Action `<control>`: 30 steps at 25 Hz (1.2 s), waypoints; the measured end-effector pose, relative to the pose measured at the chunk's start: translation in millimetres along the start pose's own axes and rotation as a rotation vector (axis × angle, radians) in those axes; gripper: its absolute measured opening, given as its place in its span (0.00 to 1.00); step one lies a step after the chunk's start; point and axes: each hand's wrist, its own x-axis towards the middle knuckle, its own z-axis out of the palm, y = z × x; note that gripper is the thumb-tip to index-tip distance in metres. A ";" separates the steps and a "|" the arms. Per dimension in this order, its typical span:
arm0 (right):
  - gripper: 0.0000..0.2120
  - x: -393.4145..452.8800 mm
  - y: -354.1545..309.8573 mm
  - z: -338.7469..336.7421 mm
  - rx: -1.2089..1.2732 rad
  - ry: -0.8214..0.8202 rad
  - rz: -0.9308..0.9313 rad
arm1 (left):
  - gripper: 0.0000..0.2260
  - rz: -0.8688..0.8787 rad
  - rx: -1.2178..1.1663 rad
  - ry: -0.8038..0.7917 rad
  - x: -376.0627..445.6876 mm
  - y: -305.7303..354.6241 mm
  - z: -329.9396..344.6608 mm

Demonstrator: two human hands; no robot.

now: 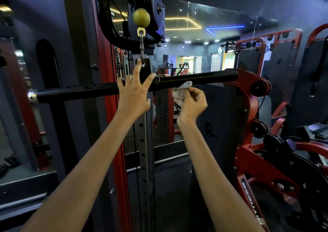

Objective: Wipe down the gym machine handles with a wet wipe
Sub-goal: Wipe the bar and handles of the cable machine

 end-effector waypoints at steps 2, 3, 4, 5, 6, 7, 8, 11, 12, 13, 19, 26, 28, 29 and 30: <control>0.09 0.6 -3.1 -1.4 -0.086 0.040 -0.138 | 0.35 -0.009 -0.006 0.000 0.1 2.8 -0.3; 0.07 -4.3 -2.4 0.4 -0.168 -0.006 -0.226 | 0.34 -0.014 -0.008 0.000 0.0 3.4 0.2; 0.06 -9.8 0.0 1.5 -0.243 -0.081 -0.315 | 0.34 -0.015 -0.015 0.003 0.3 3.8 0.9; 0.05 -14.3 4.4 2.2 -0.295 -0.158 -0.396 | 0.34 -0.014 -0.024 0.011 0.1 3.3 1.3; 0.04 -15.9 8.8 0.9 -0.327 -0.202 -0.460 | 0.34 -0.008 -0.030 0.022 -0.5 1.8 1.9; 0.04 -12.2 11.0 -2.0 -0.337 -0.210 -0.500 | 0.34 0.002 -0.032 0.032 -0.1 0.8 2.7; 0.05 -5.4 11.6 -5.9 -0.334 -0.193 -0.516 | 0.34 0.008 -0.031 0.035 0.2 -0.5 3.0; 0.04 22.9 7.8 -21.5 -0.321 -0.036 -0.504 | 0.34 0.002 -0.034 0.027 0.7 -1.7 3.5; 0.04 33.6 5.6 -26.8 -0.315 0.039 -0.491 | 0.34 0.000 -0.032 0.027 0.8 -1.3 3.5; 0.04 44.6 3.6 -31.5 -0.313 0.105 -0.483 | 0.34 0.002 -0.029 0.032 0.9 -1.4 4.0; 0.10 99.9 -17.7 -55.5 -0.239 0.337 -0.418 | 0.35 0.012 -0.013 0.064 2.8 -3.8 8.6; 0.17 109.3 -18.8 -54.9 -0.260 0.403 -0.400 | 0.35 0.016 -0.015 0.078 2.9 -5.1 10.5; 0.14 94.9 -11.7 -46.2 -0.301 0.338 -0.428 | 0.35 0.014 -0.017 0.077 3.2 -4.6 10.3; 0.11 85.5 -8.5 -40.8 -0.317 0.303 -0.459 | 0.35 0.013 -0.014 0.076 3.3 -4.4 10.3; 0.08 74.5 -6.0 -34.2 -0.325 0.262 -0.484 | 0.34 0.010 -0.009 0.072 3.0 -4.1 10.5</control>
